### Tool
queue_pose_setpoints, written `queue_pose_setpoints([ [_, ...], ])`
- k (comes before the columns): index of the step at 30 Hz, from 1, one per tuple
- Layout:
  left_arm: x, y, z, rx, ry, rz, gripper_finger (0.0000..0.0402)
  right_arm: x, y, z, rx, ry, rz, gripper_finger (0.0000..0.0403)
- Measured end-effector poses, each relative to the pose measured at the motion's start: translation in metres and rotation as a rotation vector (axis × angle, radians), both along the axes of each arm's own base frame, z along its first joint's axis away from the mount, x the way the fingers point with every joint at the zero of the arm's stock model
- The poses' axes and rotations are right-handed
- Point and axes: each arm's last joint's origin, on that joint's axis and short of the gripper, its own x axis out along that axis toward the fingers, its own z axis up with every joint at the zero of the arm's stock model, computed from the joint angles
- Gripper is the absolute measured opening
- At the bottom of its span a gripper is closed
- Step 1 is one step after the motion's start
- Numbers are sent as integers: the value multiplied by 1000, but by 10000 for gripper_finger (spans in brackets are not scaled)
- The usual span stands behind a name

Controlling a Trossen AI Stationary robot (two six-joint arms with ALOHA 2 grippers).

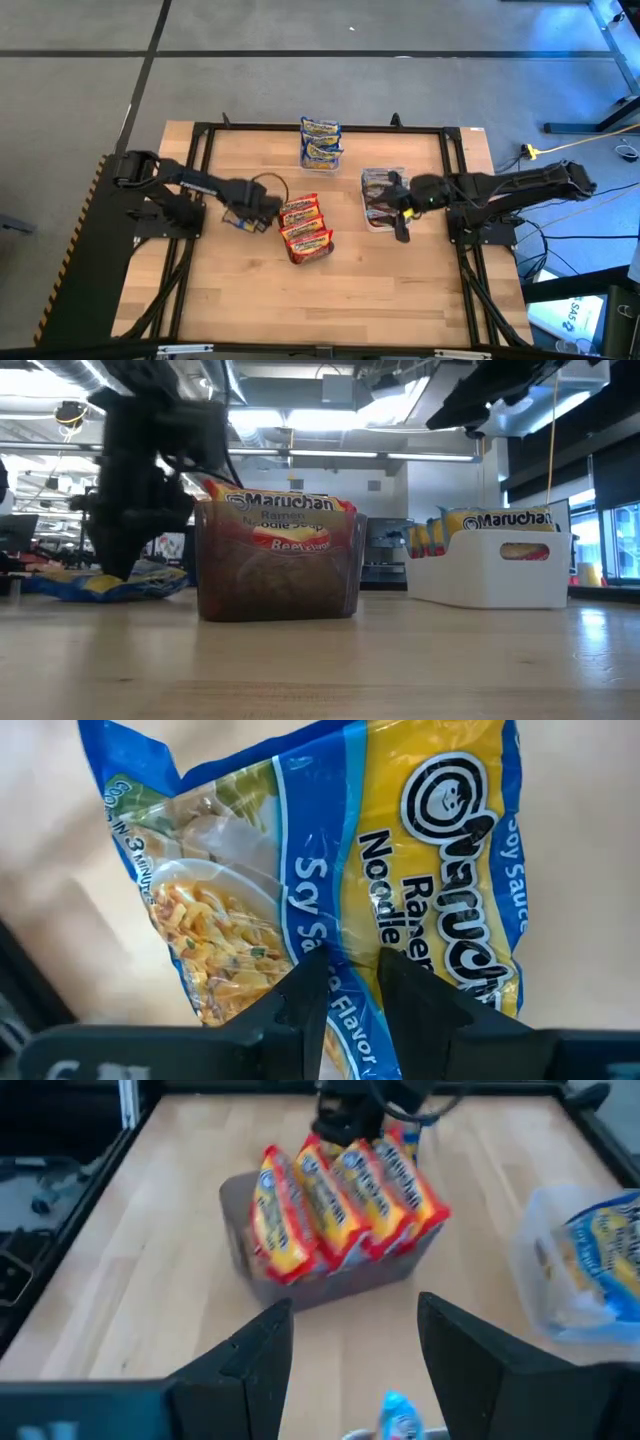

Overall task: Sort Maruchan noodles
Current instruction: Put the blue noodle pack into the transparent bin

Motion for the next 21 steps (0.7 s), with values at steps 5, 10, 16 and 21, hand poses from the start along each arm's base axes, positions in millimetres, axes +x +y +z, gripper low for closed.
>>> queue_pose_setpoints([
  [5, 1, -41, 0, -37, -47, -72, 89, 0, 32, -7, 39, 39, 48, 188],
  [10, 3, -81, 7, -111, -102, -133, 89, 0, 65, -15, 75, 62, 65, 188],
  [16, 11, -126, 24, -237, -247, -277, 89, 6, 105, -21, 166, -5, 100, 188],
  [21, 17, -160, 27, -326, -421, -326, 89, 10, 137, -35, 189, -36, 146, 188],
])
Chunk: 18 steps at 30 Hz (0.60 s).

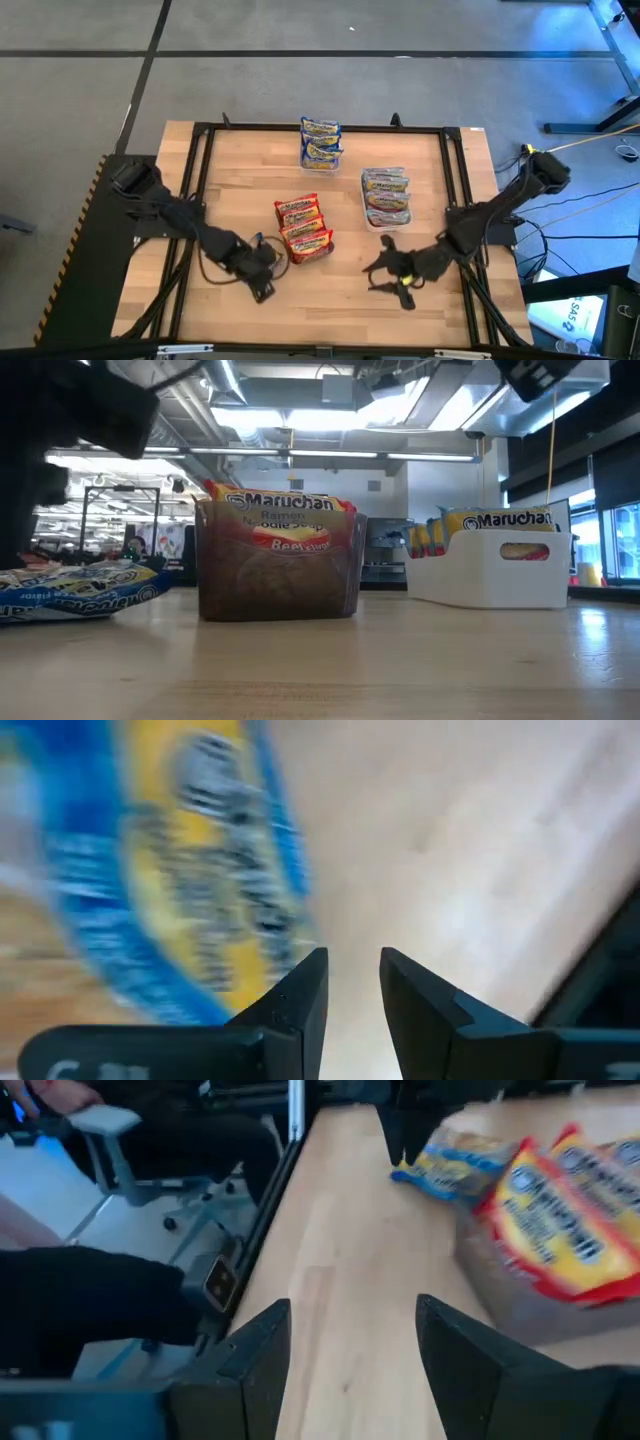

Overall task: Sort Maruchan noodles
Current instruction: Put the blue noodle pack into the transparent bin

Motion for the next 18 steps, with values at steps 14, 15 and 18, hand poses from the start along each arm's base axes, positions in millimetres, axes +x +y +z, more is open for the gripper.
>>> queue_pose_setpoints([
  [14, 37, -44, -34, -100, -261, -117, 89, 16, 29, -27, 75, -22, 22, 188],
  [15, 38, -44, -29, -90, -268, -127, 89, 16, 29, -27, 75, -22, 22, 188],
  [18, 37, -43, -5, -48, -262, -149, 89, 16, 29, -27, 71, -23, 23, 188],
])
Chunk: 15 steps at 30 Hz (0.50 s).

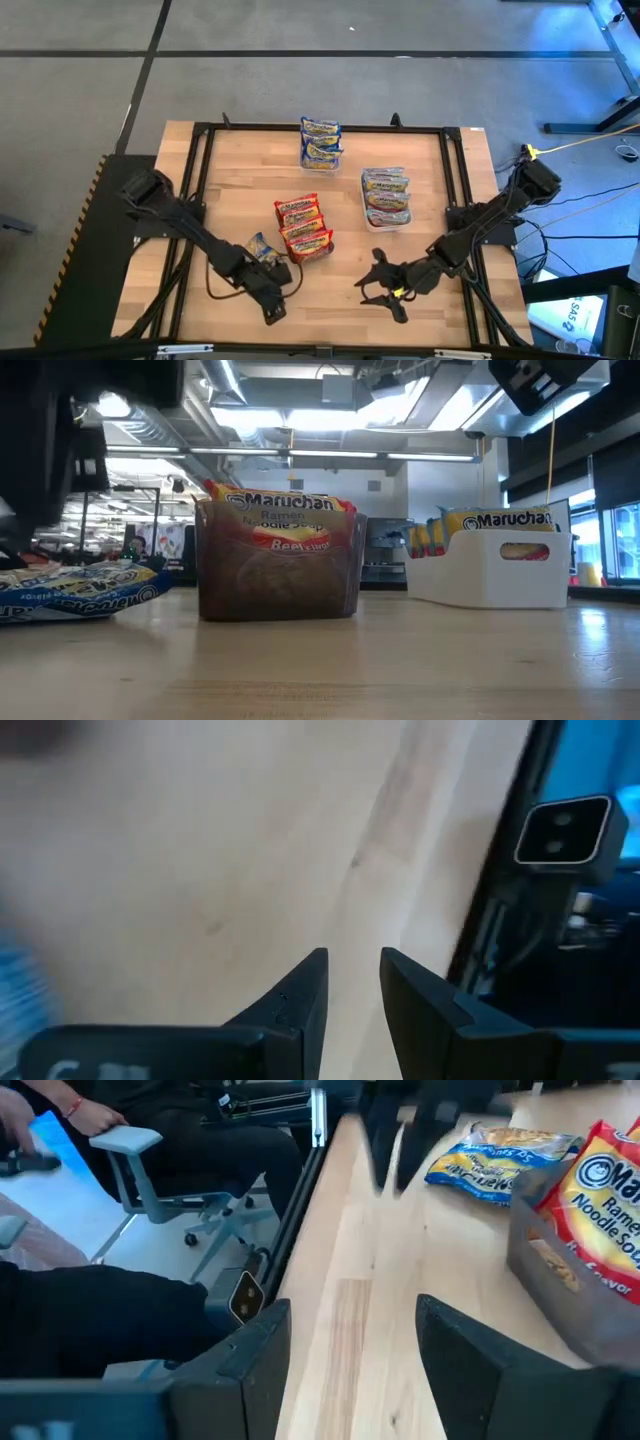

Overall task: Sort Maruchan noodles
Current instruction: Put the blue noodle pack into the transparent bin

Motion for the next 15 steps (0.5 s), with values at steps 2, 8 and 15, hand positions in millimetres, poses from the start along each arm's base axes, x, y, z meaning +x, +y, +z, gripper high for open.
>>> queue_pose_setpoints([
  [2, -8, 7, 19, 66, 43, 24, 89, 0, 0, 0, -3, -4, -1, 188],
  [8, -47, 43, 39, 474, 197, 222, 89, 1, -1, 1, -60, -37, -34, 188],
  [15, -67, 62, 10, 559, 366, 236, 89, 1, -2, -1, -77, -29, -43, 188],
])
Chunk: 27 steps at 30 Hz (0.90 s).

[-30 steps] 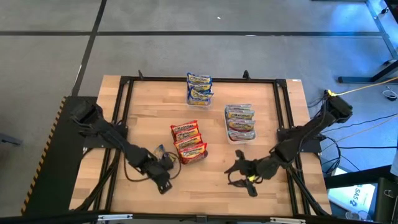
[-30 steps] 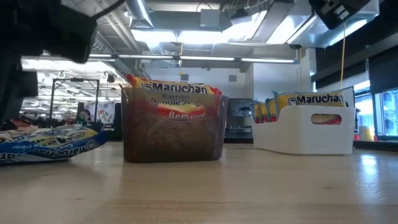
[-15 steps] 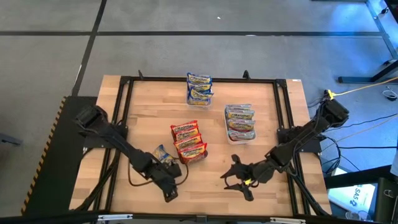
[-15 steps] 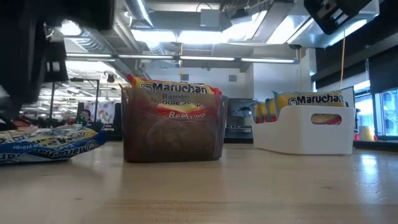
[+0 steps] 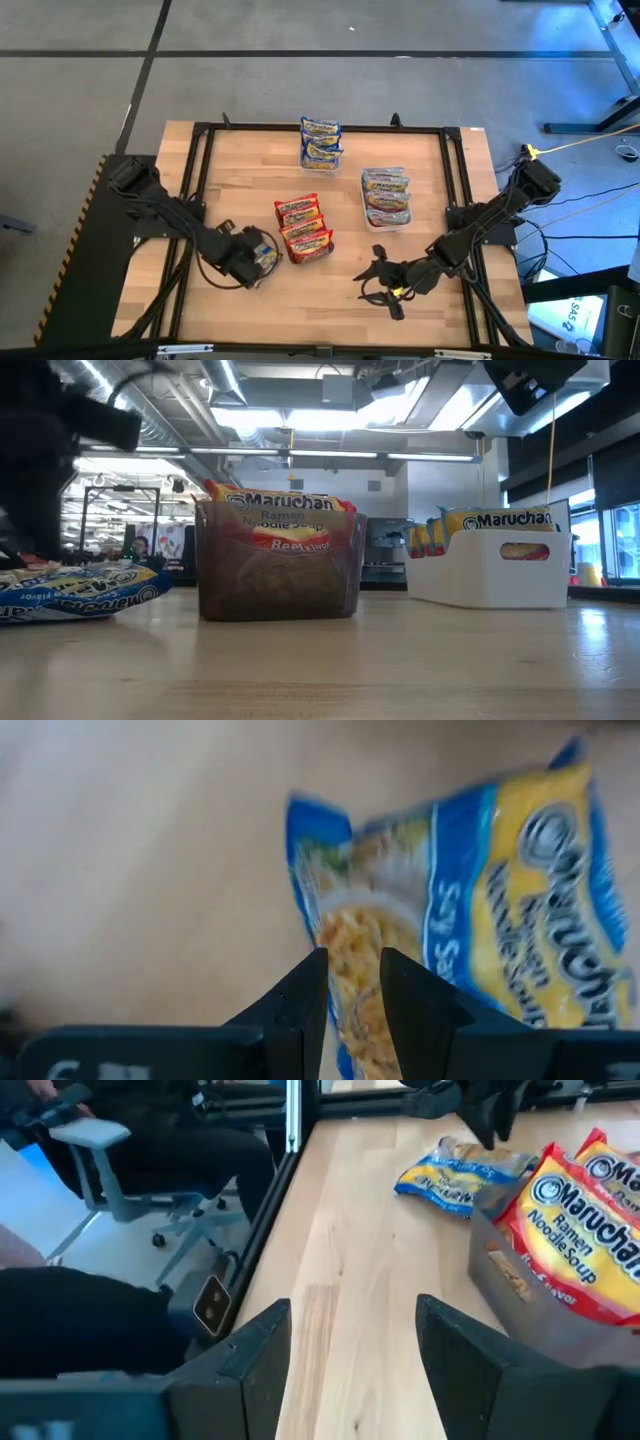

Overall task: Sort Maruchan noodles
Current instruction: Put the blue noodle pack into the transparent bin

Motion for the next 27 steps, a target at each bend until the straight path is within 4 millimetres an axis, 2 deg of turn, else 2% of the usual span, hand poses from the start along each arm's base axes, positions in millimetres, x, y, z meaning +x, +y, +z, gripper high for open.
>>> queue_pose_setpoints([
  [3, -4, 0, -15, -100, 25, 18, 89, -1, 0, -3, -13, 31, 21, 188],
  [7, 5, -14, -14, -275, -77, 53, 89, -2, -1, -5, -26, 51, 24, 188],
  [10, 18, -29, -10, -396, -236, 42, 89, -2, -1, -5, -26, 51, 24, 188],
  [14, 41, -50, -3, -460, -563, -3, 89, -2, -1, -5, -27, 52, 24, 188],
  [17, 50, -59, 1, -492, -672, -90, 89, -2, -1, -6, -31, 60, 27, 188],
  [23, 49, -65, 15, -517, -655, -154, 89, -2, -1, -6, 1, 68, 16, 189],
  [27, 35, -77, 9, -568, -559, -142, 89, 3, 4, -14, 29, 68, 11, 195],
])
